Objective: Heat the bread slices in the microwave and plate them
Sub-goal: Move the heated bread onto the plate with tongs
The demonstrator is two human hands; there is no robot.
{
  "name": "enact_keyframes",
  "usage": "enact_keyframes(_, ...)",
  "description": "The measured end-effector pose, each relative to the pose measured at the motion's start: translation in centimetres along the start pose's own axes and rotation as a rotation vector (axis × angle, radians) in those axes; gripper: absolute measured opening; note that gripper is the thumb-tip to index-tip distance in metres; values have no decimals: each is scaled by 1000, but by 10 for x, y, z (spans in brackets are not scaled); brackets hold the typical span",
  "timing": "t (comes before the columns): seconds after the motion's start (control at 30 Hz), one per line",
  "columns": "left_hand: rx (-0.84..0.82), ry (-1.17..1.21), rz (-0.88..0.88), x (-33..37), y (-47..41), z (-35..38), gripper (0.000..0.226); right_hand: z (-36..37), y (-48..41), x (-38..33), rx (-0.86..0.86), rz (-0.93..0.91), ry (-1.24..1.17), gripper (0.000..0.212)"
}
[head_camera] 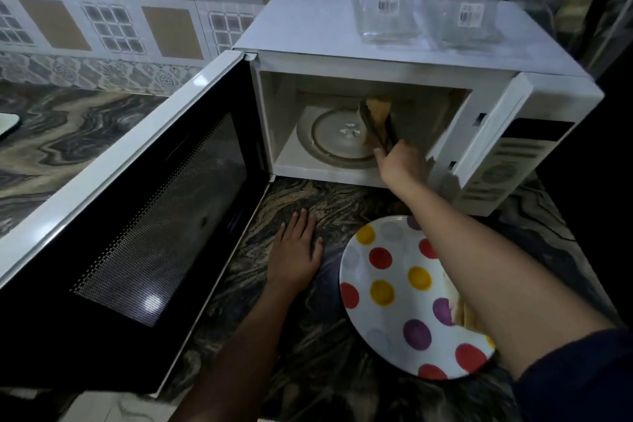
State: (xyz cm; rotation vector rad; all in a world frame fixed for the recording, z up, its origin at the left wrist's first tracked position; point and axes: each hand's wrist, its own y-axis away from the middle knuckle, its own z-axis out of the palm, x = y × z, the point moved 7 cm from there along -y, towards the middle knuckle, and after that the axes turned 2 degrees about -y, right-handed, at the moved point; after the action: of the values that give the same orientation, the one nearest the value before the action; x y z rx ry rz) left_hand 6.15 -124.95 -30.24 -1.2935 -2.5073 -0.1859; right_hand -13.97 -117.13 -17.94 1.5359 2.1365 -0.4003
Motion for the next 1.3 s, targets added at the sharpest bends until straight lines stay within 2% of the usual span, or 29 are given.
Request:
enact_keyframes(0.17, 3, -48, 58, -1, 23, 0, 57, -21, 40, 12, 67, 23, -116, 39)
enact_keyframes(0.27, -7, -80, 104, -2, 44, 0, 72, -30, 73, 21, 87, 21, -92, 43)
enact_keyframes(0.4, -32, -87, 127, -6, 65, 0, 57, -33, 116, 40, 90, 13, -53, 43)
enact_keyframes(0.53, -1, -71, 161, -6, 84, -2, 80, -30, 155, 67, 89, 78, 7, 41)
enact_keyframes(0.6, 4, -76, 167, -8, 91, 0, 83, -25, 171, 81, 79, 104, -8, 40)
enact_keyframes(0.7, -2, -70, 167, -9, 95, 1, 84, -19, 192, 101, 82, 146, -19, 45)
enact_keyframes(0.87, 3, -64, 161, -10, 95, 2, 81, -8, 217, 125, -1, 158, 149, 42)
enact_keyframes(1.0, -10, -74, 146, -9, 96, 3, 67, -8, 226, 143, 1, 192, 129, 43)
enact_keyframes(1.3, 37, -52, 85, -5, 111, 1, 69, -19, 237, 167, -9, 190, 121, 47)
